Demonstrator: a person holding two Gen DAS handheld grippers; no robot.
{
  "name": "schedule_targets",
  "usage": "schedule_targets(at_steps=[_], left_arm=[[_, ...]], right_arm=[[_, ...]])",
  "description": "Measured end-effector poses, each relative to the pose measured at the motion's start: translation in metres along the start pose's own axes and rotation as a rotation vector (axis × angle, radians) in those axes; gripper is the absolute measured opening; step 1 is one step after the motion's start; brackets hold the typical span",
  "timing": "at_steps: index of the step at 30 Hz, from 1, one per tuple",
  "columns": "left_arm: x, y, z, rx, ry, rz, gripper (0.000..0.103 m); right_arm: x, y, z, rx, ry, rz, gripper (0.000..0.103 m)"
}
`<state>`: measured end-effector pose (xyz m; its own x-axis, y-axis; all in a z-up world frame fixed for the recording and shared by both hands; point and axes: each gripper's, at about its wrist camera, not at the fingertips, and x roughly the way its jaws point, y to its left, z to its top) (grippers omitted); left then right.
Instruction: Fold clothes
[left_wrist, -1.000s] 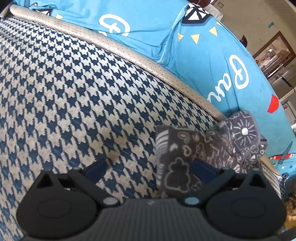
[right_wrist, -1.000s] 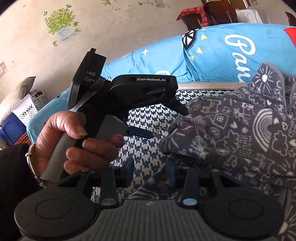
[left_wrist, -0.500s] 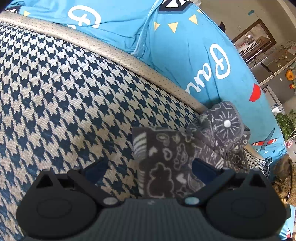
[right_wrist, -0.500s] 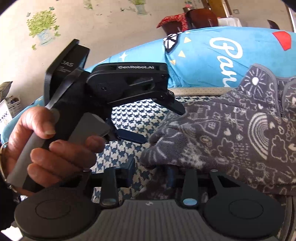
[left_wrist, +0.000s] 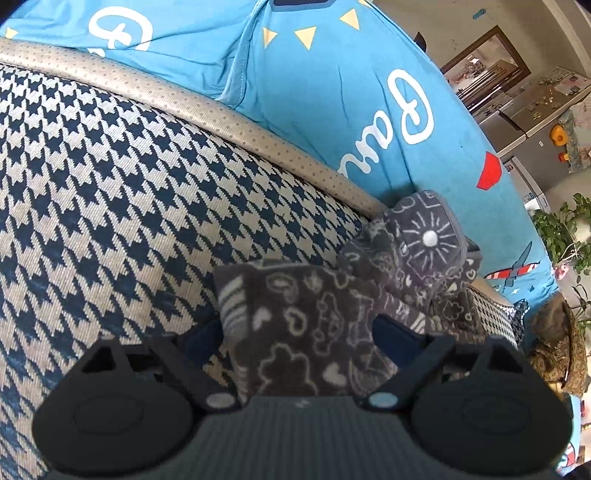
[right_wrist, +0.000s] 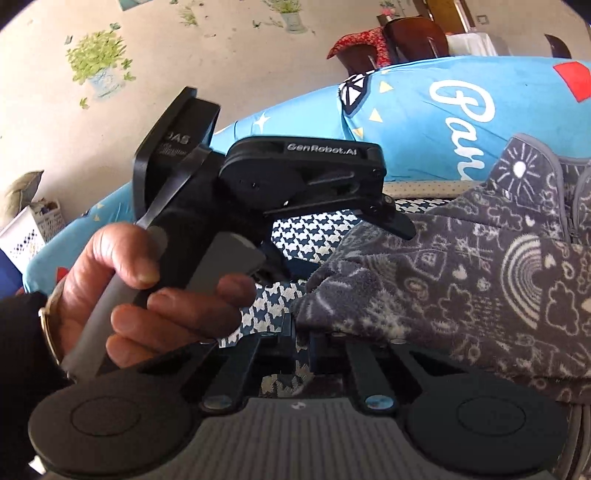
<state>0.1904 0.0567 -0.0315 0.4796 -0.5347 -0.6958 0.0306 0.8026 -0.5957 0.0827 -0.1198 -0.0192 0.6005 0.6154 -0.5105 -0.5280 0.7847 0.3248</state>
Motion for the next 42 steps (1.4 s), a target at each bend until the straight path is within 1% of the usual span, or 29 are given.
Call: schedule_targets(at_steps=[1,2,8,9,11,13,15,18,20,21,23,28,31,36,38,39,41,42], left_arm=[[0.0,0.001,0.001,-0.012,0.002,-0.011,0.082],[0.001,0.002,0.002,-0.023,0.002,-0.02,0.073],[0.001,0.004,0.005,-0.062,-0.018,-0.029,0.044],[0.0,0.001,0.005,-0.059,-0.027,-0.027,0.041],[-0.003,-0.007,0.007,-0.036,-0.054,-0.018,0.03],[-0.005,-0.017,0.008,-0.009,-0.082,-0.007,0.024],[-0.006,-0.025,0.009,0.005,-0.105,-0.001,0.024],[-0.004,-0.031,0.011,0.003,-0.118,0.01,0.023],[-0.001,-0.032,0.013,0.002,-0.126,0.035,0.023],[-0.001,-0.032,0.014,0.001,-0.134,0.059,0.023],[0.0,-0.029,0.017,0.004,-0.158,0.096,0.023],[-0.003,-0.012,0.023,-0.053,-0.168,0.131,0.023],[-0.011,-0.004,0.026,-0.083,-0.188,0.147,0.024],[-0.027,0.006,0.027,-0.116,-0.211,0.159,0.033],[-0.032,0.009,0.027,-0.126,-0.211,0.158,0.035],[-0.033,0.009,0.027,-0.126,-0.208,0.158,0.036],[-0.036,0.007,0.024,-0.115,-0.2,0.167,0.042],[-0.037,0.005,0.023,-0.105,-0.198,0.173,0.043]], right_arm=[[0.001,0.0,-0.001,-0.001,0.004,0.0,0.009],[0.002,-0.001,-0.001,-0.001,0.008,0.0,0.009],[0.008,-0.005,-0.004,0.01,0.028,-0.016,0.009],[0.009,-0.006,-0.005,0.008,0.03,-0.019,0.009],[0.01,-0.006,-0.005,0.004,0.037,-0.024,0.009],[0.012,-0.005,-0.006,-0.003,0.046,-0.022,0.009],[0.014,-0.004,-0.007,-0.015,0.059,-0.018,0.009],[0.019,-0.002,-0.009,-0.032,0.078,-0.015,0.009],[0.022,-0.001,-0.01,-0.042,0.089,-0.013,0.009],[0.021,-0.001,-0.009,-0.041,0.091,-0.012,0.009],[0.019,-0.002,-0.007,-0.037,0.095,-0.011,0.01],[0.001,-0.012,0.008,-0.04,0.081,0.004,0.01],[-0.013,-0.017,0.019,-0.074,0.076,0.041,0.01],[-0.03,-0.028,0.031,-0.06,0.071,0.093,0.012],[-0.035,-0.033,0.035,-0.047,0.073,0.11,0.018],[-0.037,-0.036,0.036,-0.041,0.073,0.113,0.019],[-0.044,-0.041,0.037,-0.021,0.078,0.066,0.022],[-0.046,-0.044,0.036,-0.006,0.083,0.038,0.023]])
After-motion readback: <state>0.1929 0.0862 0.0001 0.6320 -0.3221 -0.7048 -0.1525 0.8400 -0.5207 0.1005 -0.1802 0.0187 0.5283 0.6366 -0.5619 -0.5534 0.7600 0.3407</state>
